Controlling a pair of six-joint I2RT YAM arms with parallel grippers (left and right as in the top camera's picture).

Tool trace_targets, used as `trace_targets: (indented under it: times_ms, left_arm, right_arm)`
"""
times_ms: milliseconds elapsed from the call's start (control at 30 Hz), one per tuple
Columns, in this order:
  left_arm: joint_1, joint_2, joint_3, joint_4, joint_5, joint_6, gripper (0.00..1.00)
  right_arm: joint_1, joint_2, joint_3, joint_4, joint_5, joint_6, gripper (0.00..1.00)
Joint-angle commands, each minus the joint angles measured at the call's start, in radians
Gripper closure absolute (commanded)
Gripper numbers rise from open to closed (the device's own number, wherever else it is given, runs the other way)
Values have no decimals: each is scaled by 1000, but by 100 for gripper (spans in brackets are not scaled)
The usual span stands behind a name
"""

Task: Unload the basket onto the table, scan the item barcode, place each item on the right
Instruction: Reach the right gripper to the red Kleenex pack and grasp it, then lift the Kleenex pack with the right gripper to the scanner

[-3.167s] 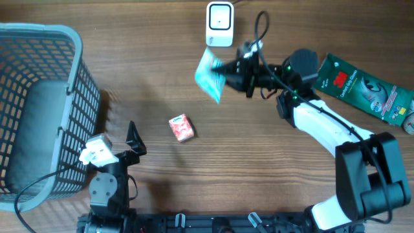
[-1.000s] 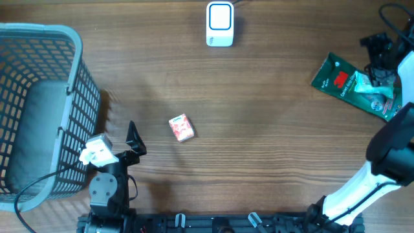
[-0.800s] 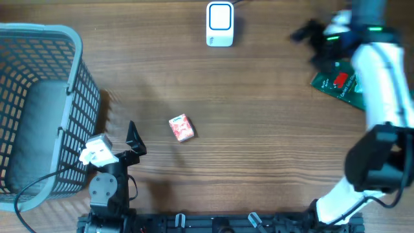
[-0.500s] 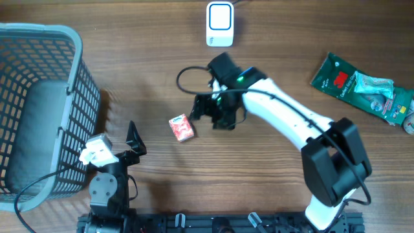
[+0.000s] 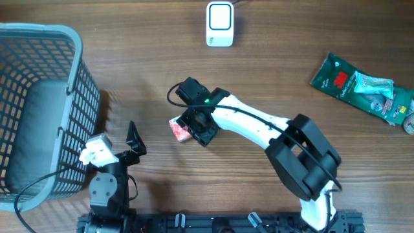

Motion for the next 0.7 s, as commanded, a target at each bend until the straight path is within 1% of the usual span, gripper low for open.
trace_targets:
  times_ms: [0,33,67,167,200,233,300,333,367,400,467,500,567,600,633,667]
  left_arm:
    - [6,-7,-3,2,-13,-5,0]
    - [6,-7,-3,2,-13,-5,0]
    - [6,-8,-3,2,-13,-5,0]
    - [6,-7,-3,2,-13,-5,0]
    - [6,-7,-3,2,-13,-5,0]
    - [6,-7,-3,2,-13,-5,0]
    - [6,-7,-3,2,-13,-5,0]
    - [6,-8,-3,2,-13,-5,0]
    - [6,-7,-3,2,-13,-5,0]
    - [6,-7,-3,2,-13,-5,0]
    - [6,-8,-3,2,-13,-5,0]
    - [6,-7,-3,2,-13,-5,0]
    - [6,-7,-3,2,-13,-5,0]
    - [6,-7,-3,2,-13,-5,0]
    - [6,-7,-3,2,-13,-5,0]
    - [6,-7,-3,2,-13,-5,0]
  right_arm:
    - [1,44,-13,3,-14,33,47]
    - [1,51,-13,5,-8,35,55]
    - [1,60,-13,5,2,48,60]
    - [1,73,-13,24,14,48,61]
    - [1,83,-13,32,13,48,67]
    - [1,98,-13,37,15,48,78]
    - [2,111,-13,38,28,42,90]
    - [1,112,-13,37,75,-3,95]
    - [1,112,-13,37,109,-50,96]
    - [-6,108,-12,34,100,-92,96]
    - [-42,79,-11,-8,-12,-151,96]
    - [-80,49,-11,-23,-135,-259,96]
    - [-171,5,-11,-65,-447,-557,96]
    - [-232,-5,-11,-102,-680,-808,94]
    - [-275,-5,-11,-150,-862,-1007,91]
    - [-320,-5,-12,-231,-998,-1189,89]
